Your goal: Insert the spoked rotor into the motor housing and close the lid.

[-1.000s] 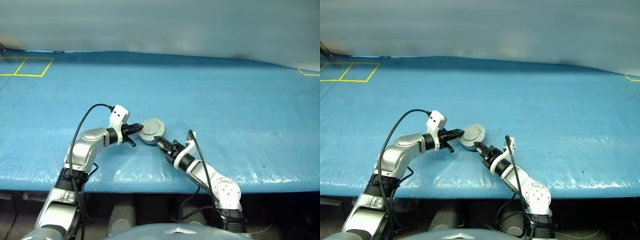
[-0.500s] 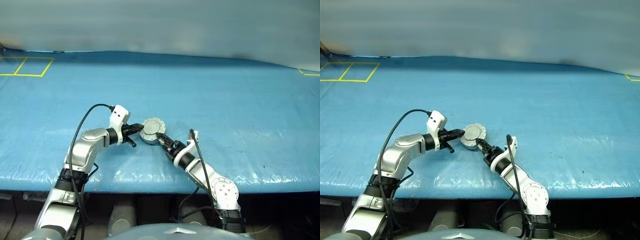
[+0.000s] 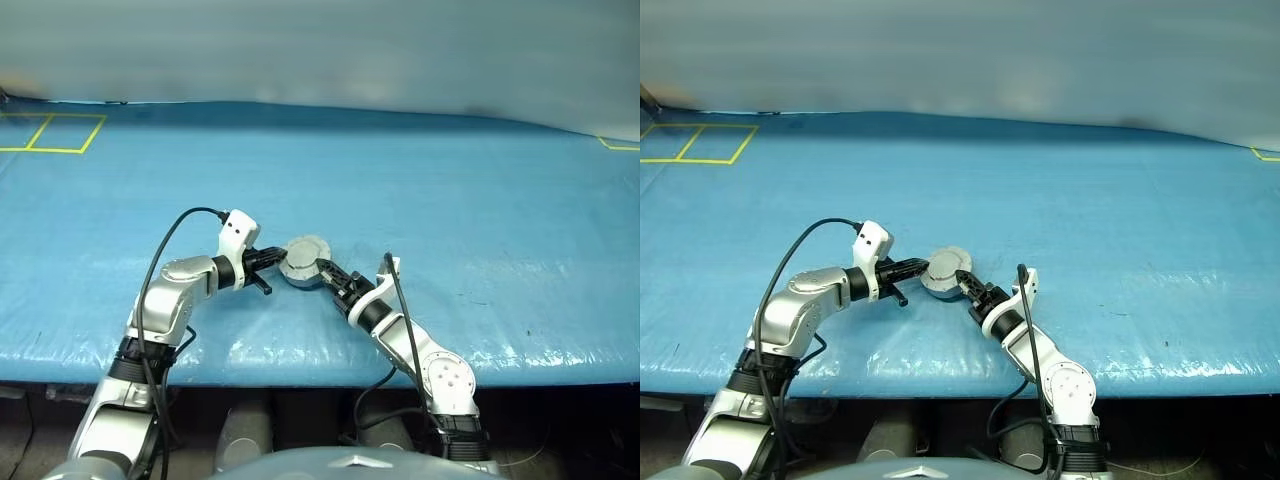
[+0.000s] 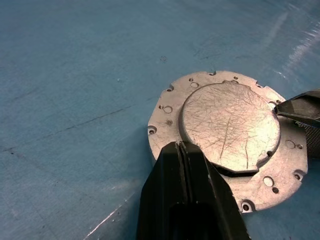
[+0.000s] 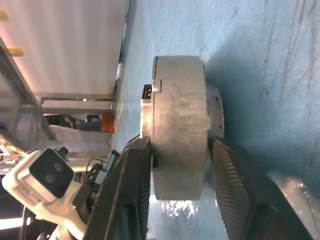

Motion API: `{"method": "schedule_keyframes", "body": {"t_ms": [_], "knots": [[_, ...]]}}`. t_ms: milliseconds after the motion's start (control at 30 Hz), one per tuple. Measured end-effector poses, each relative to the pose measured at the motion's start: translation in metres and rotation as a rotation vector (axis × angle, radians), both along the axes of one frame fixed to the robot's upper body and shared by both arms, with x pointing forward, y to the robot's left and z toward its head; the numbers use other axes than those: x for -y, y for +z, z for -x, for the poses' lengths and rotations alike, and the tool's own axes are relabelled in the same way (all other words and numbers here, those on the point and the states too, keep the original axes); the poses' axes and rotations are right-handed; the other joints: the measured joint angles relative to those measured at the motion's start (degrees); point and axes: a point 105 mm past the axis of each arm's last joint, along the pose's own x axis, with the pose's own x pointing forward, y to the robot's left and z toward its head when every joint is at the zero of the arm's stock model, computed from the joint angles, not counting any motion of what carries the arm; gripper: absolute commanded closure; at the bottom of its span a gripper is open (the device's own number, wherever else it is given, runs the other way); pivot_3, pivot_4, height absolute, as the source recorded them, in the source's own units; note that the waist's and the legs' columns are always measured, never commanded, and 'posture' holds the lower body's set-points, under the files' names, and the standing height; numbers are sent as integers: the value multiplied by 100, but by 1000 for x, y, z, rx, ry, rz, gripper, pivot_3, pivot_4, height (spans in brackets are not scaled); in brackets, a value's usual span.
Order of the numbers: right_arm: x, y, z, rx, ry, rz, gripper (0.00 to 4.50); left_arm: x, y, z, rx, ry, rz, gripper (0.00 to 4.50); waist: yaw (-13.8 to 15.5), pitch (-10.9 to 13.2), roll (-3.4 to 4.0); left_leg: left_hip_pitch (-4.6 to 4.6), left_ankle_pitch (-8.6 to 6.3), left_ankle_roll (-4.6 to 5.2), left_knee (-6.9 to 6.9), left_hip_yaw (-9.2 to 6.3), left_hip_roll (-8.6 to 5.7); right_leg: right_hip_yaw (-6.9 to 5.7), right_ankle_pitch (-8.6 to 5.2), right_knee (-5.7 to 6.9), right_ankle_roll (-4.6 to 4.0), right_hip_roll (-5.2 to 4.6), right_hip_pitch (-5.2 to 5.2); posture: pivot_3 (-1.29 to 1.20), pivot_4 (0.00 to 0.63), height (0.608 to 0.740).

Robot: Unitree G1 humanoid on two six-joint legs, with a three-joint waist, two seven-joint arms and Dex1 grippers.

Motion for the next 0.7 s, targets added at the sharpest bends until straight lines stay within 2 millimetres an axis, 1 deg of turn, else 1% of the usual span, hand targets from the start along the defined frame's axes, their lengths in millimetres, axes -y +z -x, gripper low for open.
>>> {"method": "schedule_keyframes", "body": {"t_ms": [467,500,567,700], "knots": [[-3,-2,7,-10,24,-15,3355,0,1,-1,-4,7,15,4500,-15,-1,-1,2,0,0,-1,4,2,5,0,2,0,3,0,0,150,740],[-4,-2,7,-10,26,-16,3355,-1,1,-1,-9,12,24,4119,-20,-1,-1,1,0,0,-1,5,3,5,0,2,0,4,0,0,150,740],[-4,-2,8,-9,28,-17,3355,-4,3,-2,-23,45,57,3653,-28,-1,-1,-4,0,0,-1,5,3,7,0,4,0,6,3,0,150,740],[-5,-1,9,-8,31,-24,3355,-13,2,-3,-83,147,125,2295,-69,0,-3,-30,1,1,-1,5,3,10,19,7,31,9,-7,0,150,740]]}}
